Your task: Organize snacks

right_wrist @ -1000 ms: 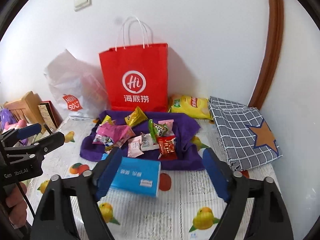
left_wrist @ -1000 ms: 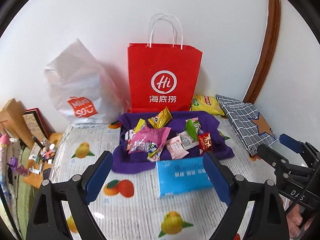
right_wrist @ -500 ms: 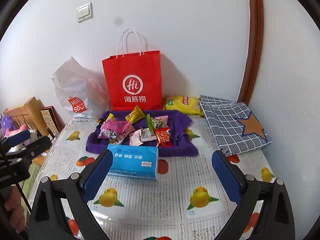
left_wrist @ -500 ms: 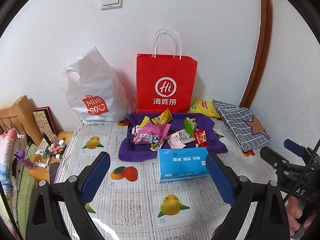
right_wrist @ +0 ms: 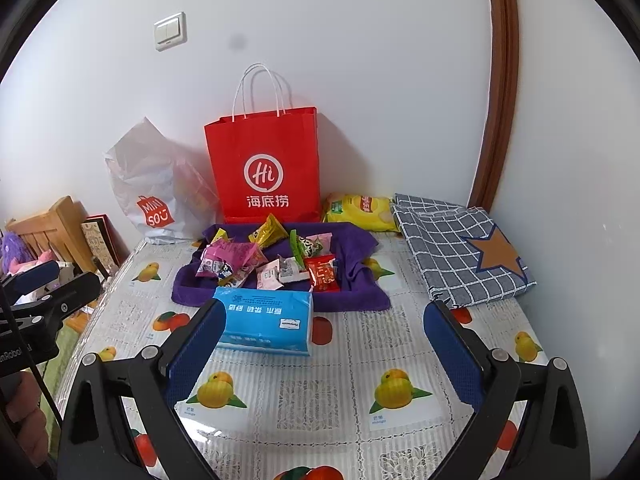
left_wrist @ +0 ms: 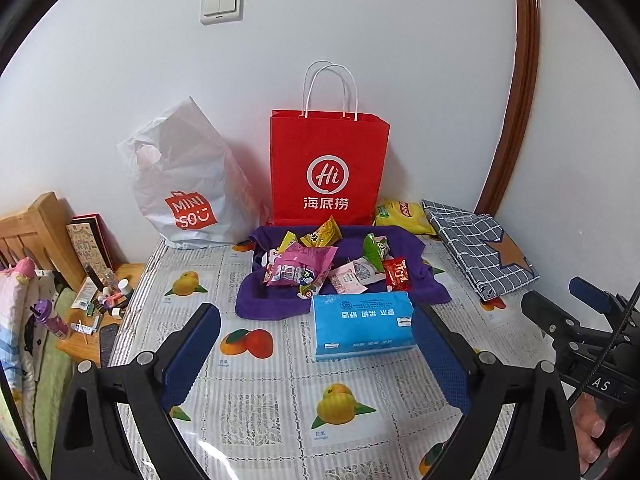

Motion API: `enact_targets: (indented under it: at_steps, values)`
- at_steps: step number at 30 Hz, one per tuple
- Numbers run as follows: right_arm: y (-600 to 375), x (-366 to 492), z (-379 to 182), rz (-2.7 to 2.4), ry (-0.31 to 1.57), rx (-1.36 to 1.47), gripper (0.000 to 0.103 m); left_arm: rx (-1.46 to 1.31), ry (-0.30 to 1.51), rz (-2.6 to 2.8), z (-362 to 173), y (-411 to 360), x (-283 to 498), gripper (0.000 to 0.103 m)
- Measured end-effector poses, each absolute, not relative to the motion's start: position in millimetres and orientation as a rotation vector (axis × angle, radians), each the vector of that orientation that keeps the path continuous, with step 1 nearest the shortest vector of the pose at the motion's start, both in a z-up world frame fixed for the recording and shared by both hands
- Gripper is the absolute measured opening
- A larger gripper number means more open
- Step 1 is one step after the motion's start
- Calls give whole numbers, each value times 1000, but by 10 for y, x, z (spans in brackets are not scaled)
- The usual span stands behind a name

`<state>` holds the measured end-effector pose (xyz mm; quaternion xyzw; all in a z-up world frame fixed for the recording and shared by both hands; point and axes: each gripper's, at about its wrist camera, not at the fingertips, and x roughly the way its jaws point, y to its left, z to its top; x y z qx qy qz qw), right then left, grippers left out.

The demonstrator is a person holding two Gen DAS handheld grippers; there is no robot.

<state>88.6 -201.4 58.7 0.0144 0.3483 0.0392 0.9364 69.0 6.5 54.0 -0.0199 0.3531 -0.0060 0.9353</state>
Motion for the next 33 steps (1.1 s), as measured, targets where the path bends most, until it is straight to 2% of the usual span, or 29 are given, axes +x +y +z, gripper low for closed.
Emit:
enact_targets:
  at_steps: [33]
  values:
    - [-2032,808,621,88,694,44,99,-39,731,-11,539,38,695,97]
